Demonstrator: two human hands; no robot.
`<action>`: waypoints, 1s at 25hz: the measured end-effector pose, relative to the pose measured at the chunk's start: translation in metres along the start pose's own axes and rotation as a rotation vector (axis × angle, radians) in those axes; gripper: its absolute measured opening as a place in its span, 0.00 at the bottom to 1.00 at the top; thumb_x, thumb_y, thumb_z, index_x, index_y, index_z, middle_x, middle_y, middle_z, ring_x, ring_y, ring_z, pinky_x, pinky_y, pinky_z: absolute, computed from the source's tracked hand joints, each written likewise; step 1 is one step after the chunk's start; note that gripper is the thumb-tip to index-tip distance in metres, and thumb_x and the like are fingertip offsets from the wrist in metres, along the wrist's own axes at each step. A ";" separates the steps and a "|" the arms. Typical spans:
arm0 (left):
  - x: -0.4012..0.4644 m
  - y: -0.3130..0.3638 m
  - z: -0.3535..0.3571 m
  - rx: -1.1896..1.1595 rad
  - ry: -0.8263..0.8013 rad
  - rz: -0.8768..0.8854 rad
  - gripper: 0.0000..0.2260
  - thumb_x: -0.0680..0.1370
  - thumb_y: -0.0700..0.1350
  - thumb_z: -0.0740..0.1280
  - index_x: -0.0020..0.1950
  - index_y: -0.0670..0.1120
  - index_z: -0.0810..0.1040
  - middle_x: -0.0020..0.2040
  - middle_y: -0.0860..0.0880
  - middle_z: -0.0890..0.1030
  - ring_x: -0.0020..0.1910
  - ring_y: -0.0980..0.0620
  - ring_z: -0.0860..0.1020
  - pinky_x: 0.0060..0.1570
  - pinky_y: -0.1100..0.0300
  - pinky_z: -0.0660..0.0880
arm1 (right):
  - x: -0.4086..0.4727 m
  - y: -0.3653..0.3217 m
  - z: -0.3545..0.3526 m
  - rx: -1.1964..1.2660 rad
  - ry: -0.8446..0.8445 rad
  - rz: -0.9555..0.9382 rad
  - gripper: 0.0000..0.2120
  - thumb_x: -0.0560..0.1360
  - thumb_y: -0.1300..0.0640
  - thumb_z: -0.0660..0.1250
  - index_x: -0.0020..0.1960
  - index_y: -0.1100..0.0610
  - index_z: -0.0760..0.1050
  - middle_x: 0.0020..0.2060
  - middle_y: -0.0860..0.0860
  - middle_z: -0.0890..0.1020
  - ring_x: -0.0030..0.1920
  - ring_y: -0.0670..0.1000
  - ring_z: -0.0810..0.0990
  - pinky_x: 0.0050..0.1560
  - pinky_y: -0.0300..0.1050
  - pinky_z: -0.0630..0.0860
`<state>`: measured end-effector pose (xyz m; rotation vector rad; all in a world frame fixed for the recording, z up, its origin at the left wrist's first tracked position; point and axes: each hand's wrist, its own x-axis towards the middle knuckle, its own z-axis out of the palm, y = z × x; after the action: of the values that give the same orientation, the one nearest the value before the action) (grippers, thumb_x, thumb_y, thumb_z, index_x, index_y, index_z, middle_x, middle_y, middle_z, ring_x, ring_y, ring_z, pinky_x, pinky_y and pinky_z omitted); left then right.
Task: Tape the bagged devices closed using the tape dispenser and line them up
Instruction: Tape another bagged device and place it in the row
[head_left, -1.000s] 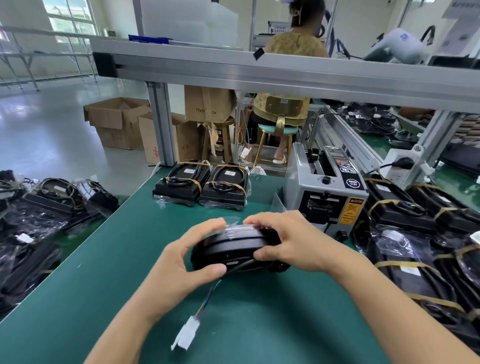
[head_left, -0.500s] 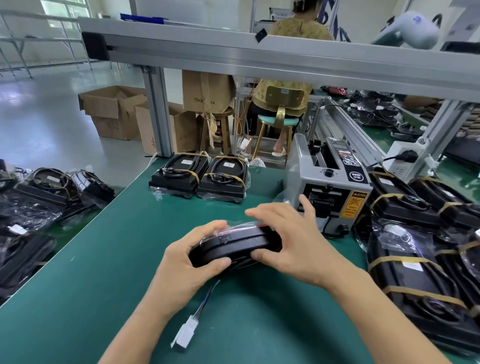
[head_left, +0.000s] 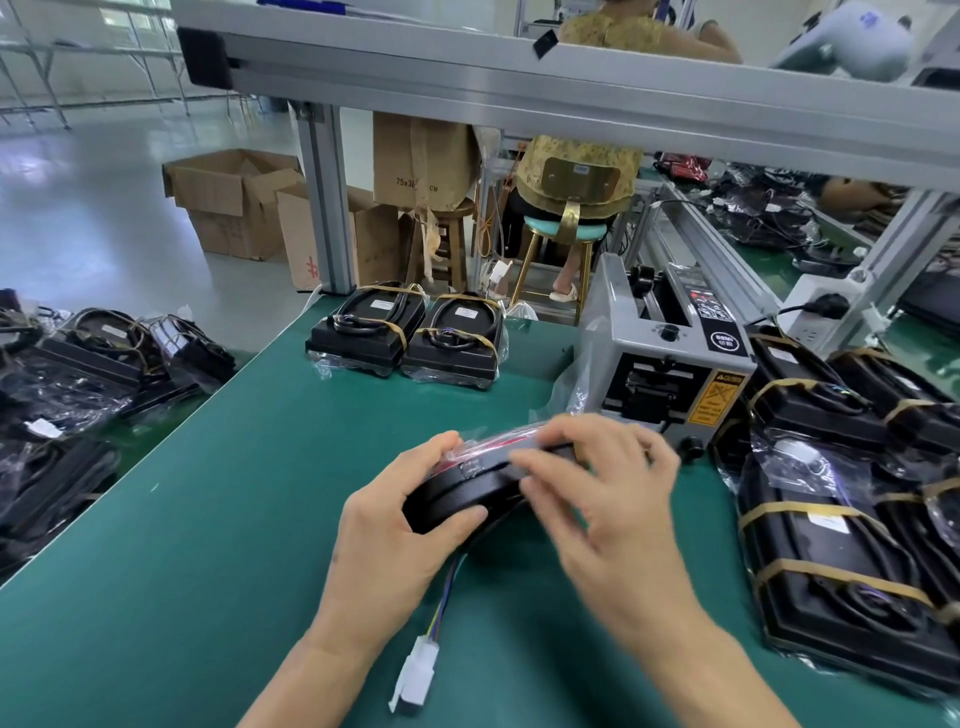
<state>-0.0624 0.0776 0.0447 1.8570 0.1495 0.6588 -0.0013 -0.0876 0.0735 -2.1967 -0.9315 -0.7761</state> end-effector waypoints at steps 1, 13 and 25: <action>-0.002 0.001 0.001 0.004 0.014 0.003 0.28 0.65 0.35 0.77 0.58 0.58 0.77 0.53 0.65 0.81 0.54 0.67 0.77 0.55 0.76 0.69 | -0.001 -0.008 0.005 -0.023 -0.016 -0.039 0.07 0.75 0.54 0.67 0.50 0.47 0.82 0.51 0.45 0.79 0.55 0.48 0.75 0.61 0.52 0.60; -0.008 0.008 0.002 0.066 0.039 0.044 0.25 0.65 0.38 0.77 0.56 0.59 0.77 0.52 0.63 0.81 0.53 0.64 0.78 0.55 0.72 0.71 | -0.001 -0.021 0.014 -0.093 0.010 -0.084 0.08 0.76 0.56 0.65 0.48 0.49 0.82 0.44 0.45 0.77 0.50 0.48 0.77 0.57 0.47 0.59; -0.005 0.002 0.001 0.034 0.056 0.026 0.26 0.62 0.36 0.79 0.55 0.56 0.80 0.51 0.68 0.80 0.50 0.71 0.77 0.51 0.81 0.66 | 0.000 -0.005 0.010 0.207 -0.012 0.091 0.06 0.76 0.52 0.66 0.50 0.44 0.80 0.46 0.40 0.78 0.52 0.40 0.75 0.57 0.40 0.64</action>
<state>-0.0666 0.0737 0.0446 1.8768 0.1741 0.7311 -0.0023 -0.0774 0.0692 -2.0491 -0.8705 -0.5973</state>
